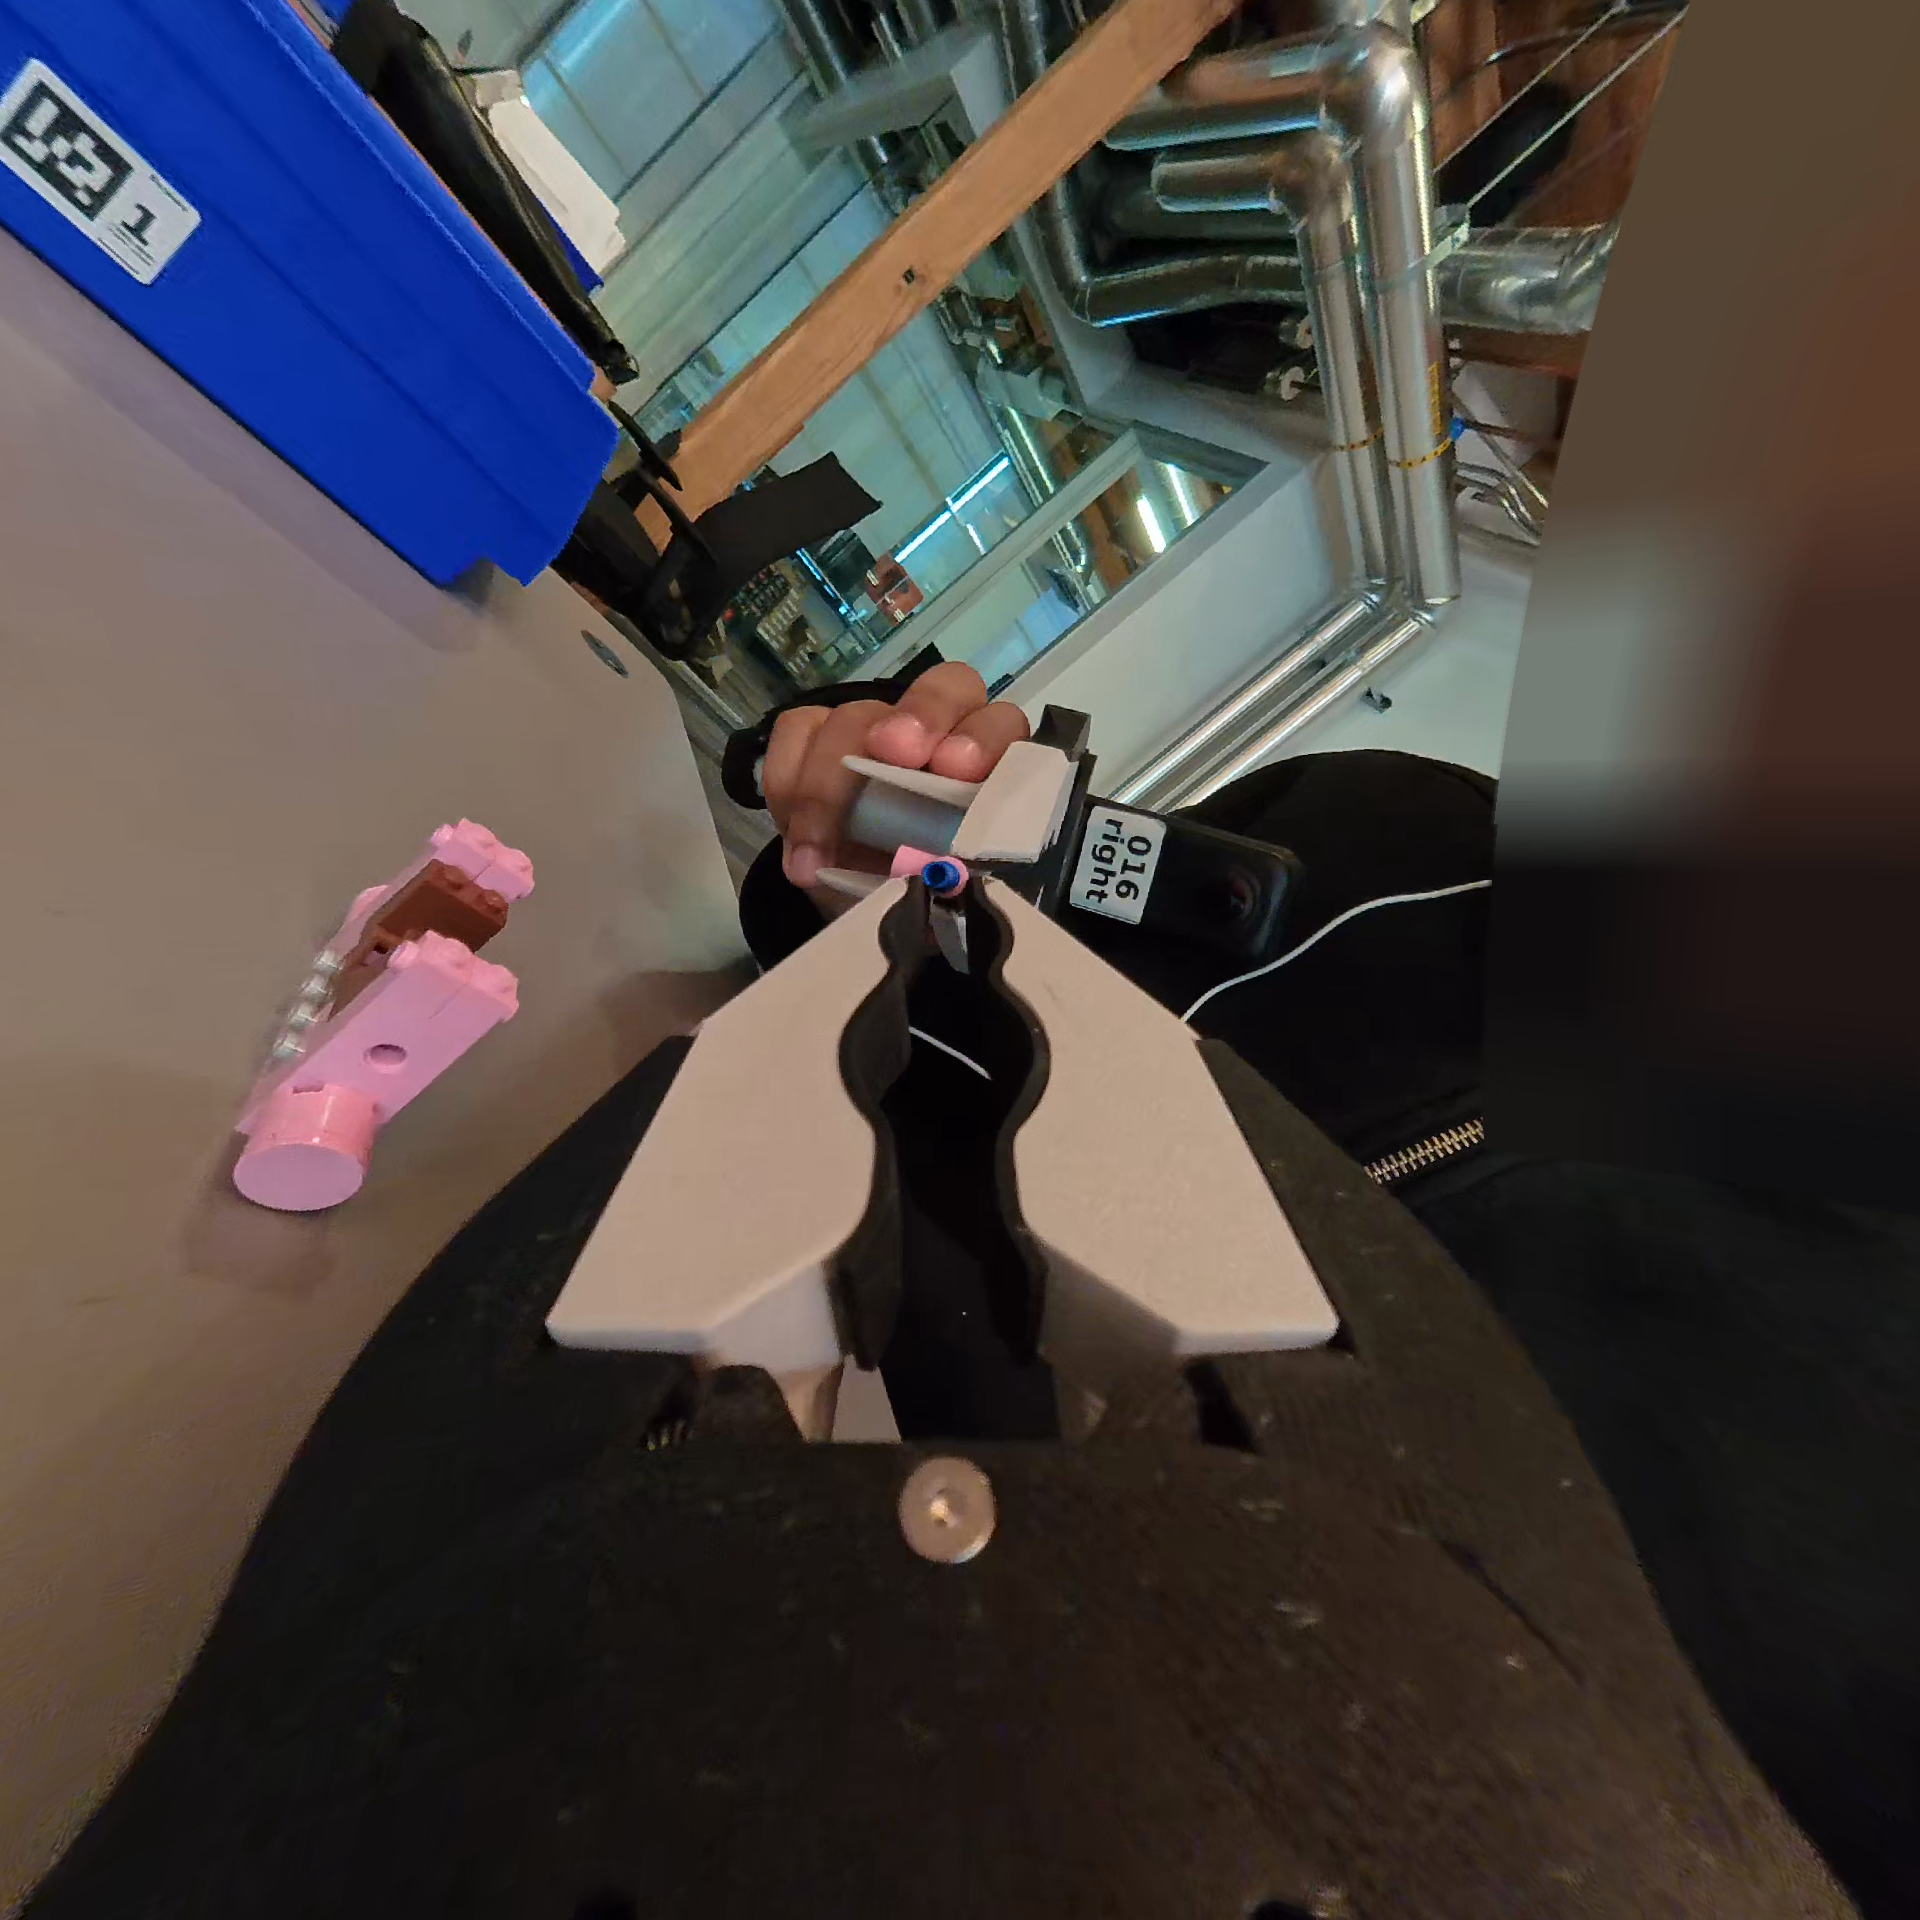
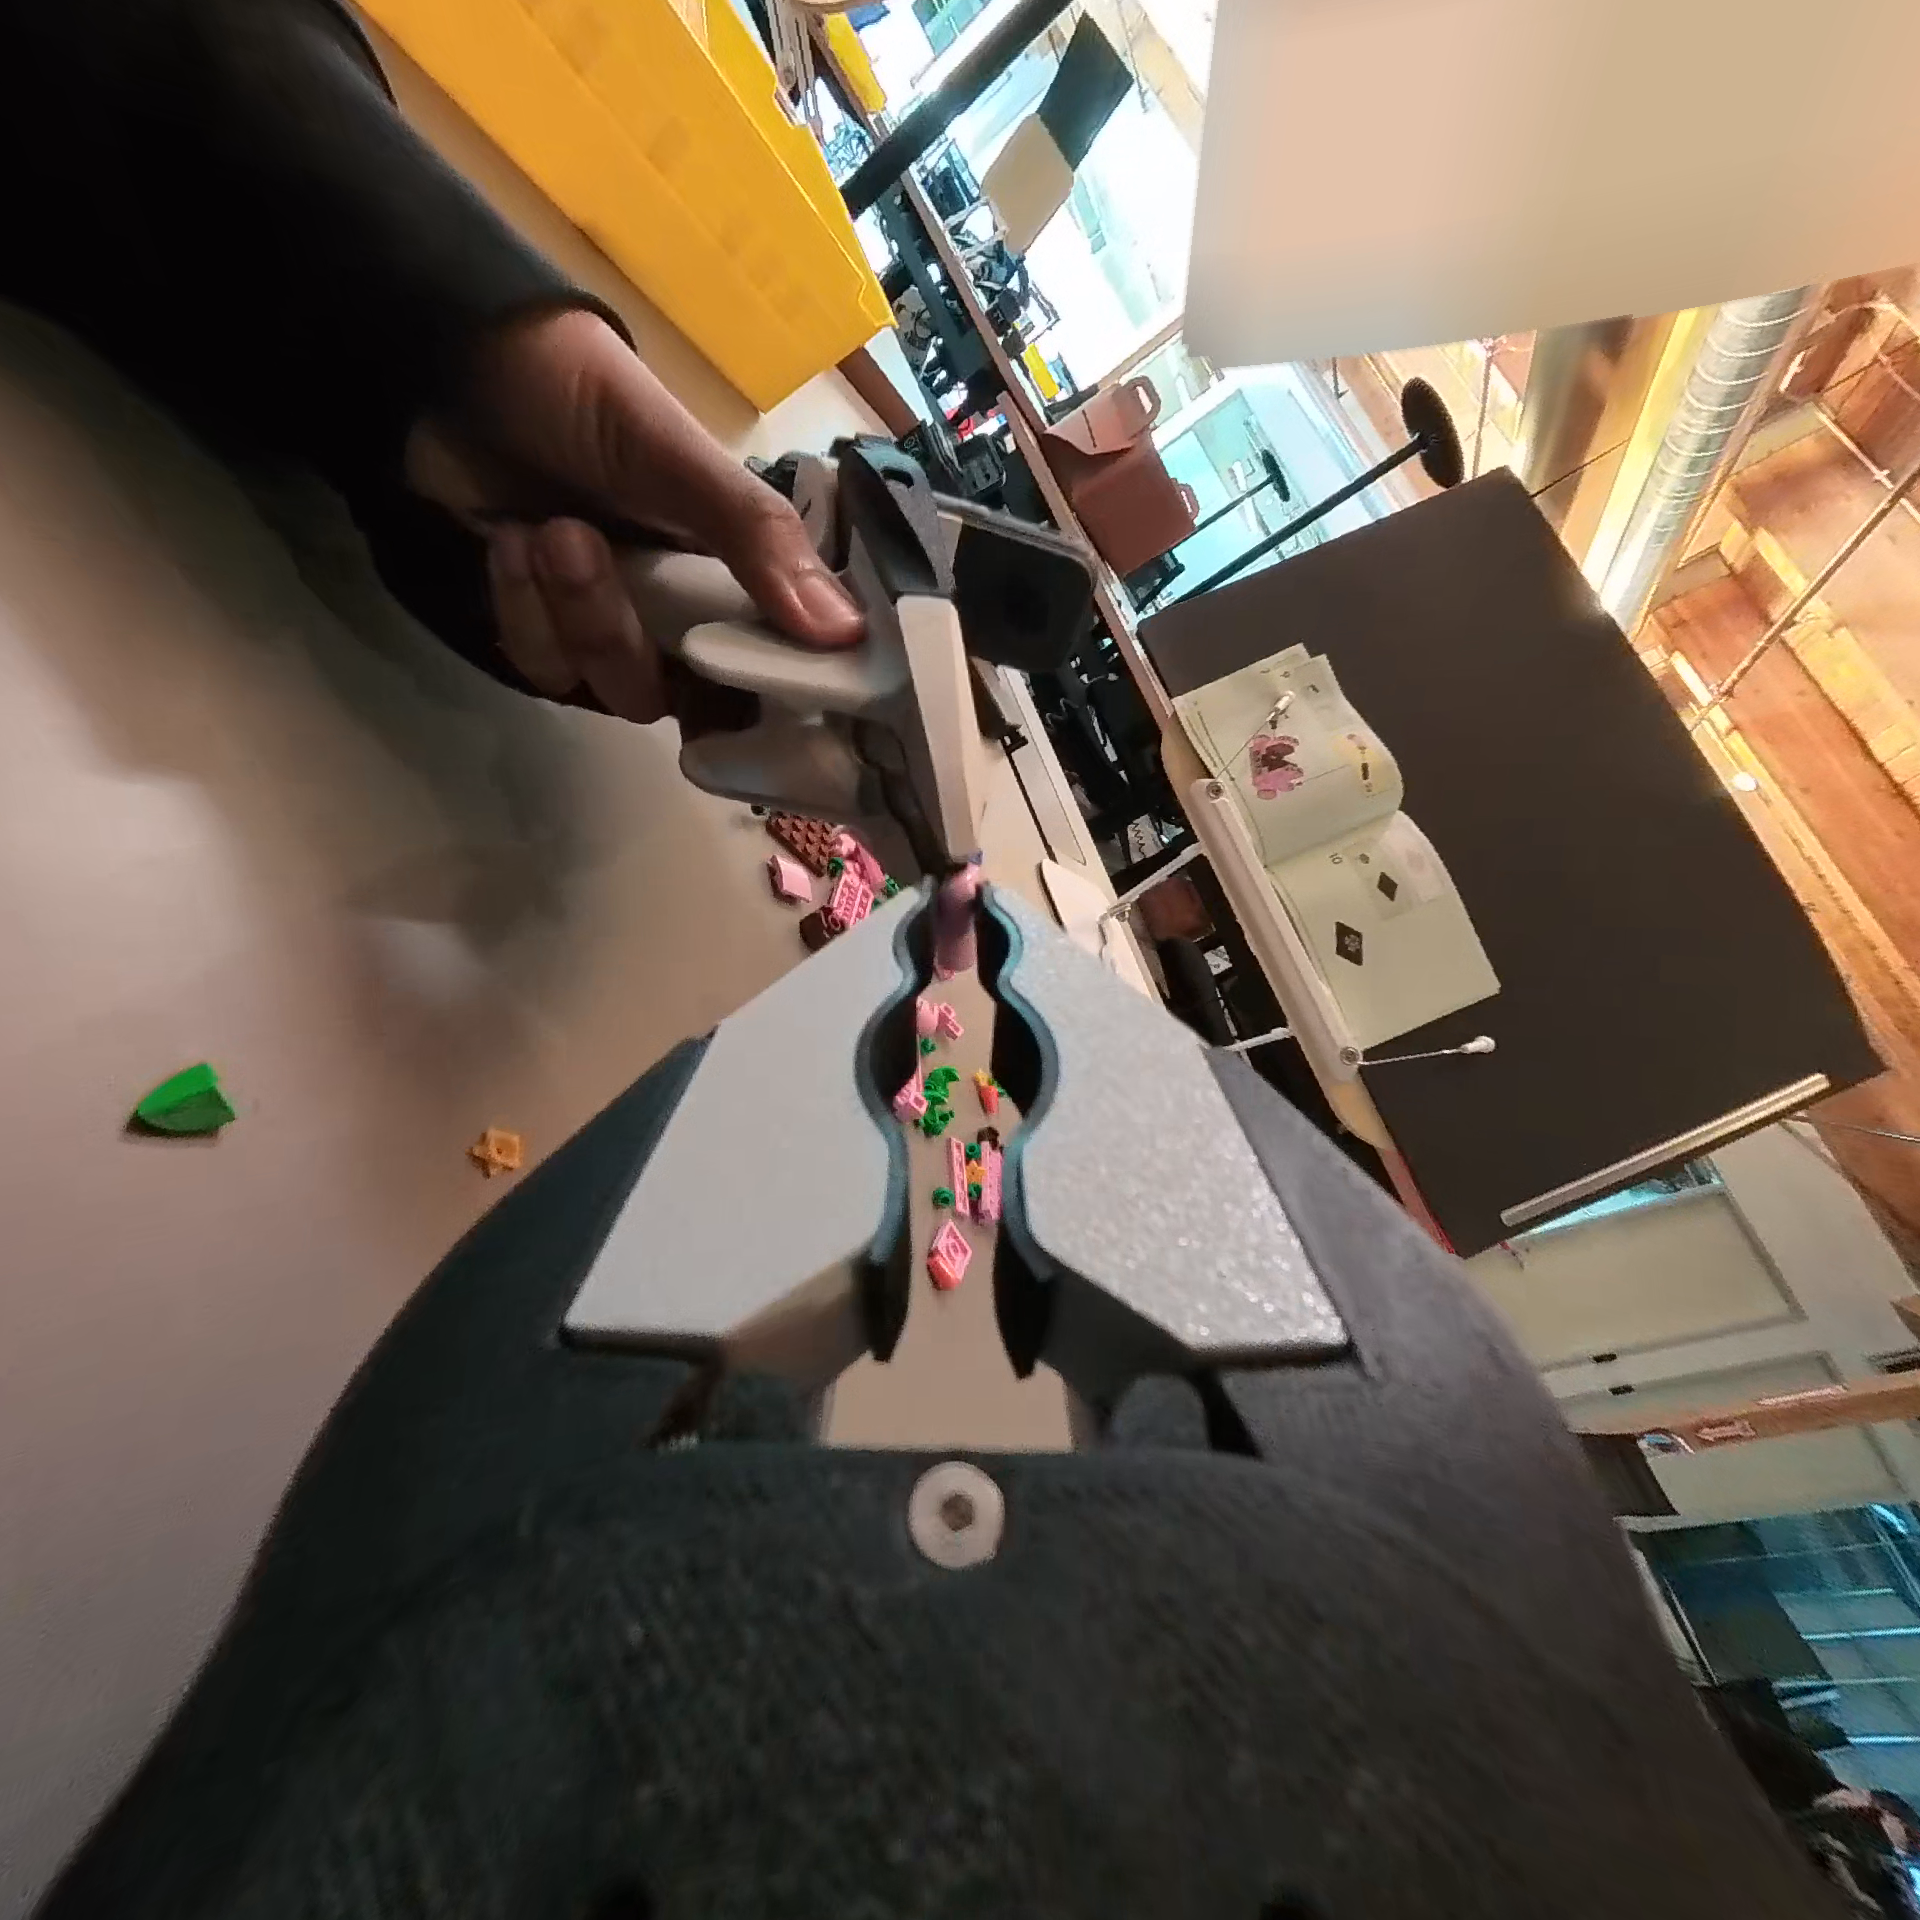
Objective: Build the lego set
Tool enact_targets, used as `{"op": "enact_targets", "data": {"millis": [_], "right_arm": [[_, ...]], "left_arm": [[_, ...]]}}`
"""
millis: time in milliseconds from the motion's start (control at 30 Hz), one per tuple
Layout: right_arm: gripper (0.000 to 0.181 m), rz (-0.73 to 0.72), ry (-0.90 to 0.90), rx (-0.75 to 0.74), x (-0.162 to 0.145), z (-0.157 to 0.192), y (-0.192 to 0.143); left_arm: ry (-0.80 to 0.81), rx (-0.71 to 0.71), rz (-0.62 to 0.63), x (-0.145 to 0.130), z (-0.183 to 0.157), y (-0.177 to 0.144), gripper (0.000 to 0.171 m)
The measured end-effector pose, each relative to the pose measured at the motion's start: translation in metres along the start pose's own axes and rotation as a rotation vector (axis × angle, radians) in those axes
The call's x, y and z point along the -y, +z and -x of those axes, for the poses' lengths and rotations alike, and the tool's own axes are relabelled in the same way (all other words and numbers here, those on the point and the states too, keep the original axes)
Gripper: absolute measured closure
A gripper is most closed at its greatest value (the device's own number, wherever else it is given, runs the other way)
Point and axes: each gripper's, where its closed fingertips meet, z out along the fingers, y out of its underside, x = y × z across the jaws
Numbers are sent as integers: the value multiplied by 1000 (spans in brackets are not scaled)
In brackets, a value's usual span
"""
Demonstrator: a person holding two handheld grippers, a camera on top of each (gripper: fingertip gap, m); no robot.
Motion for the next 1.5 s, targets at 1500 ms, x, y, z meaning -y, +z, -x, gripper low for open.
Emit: {"op": "enact_targets", "data": {"millis": [1500], "right_arm": [[176, 1491, 937, 816, -155, 27, -123]], "left_arm": [[177, 340, -131, 12, 21, -37, 168]]}}
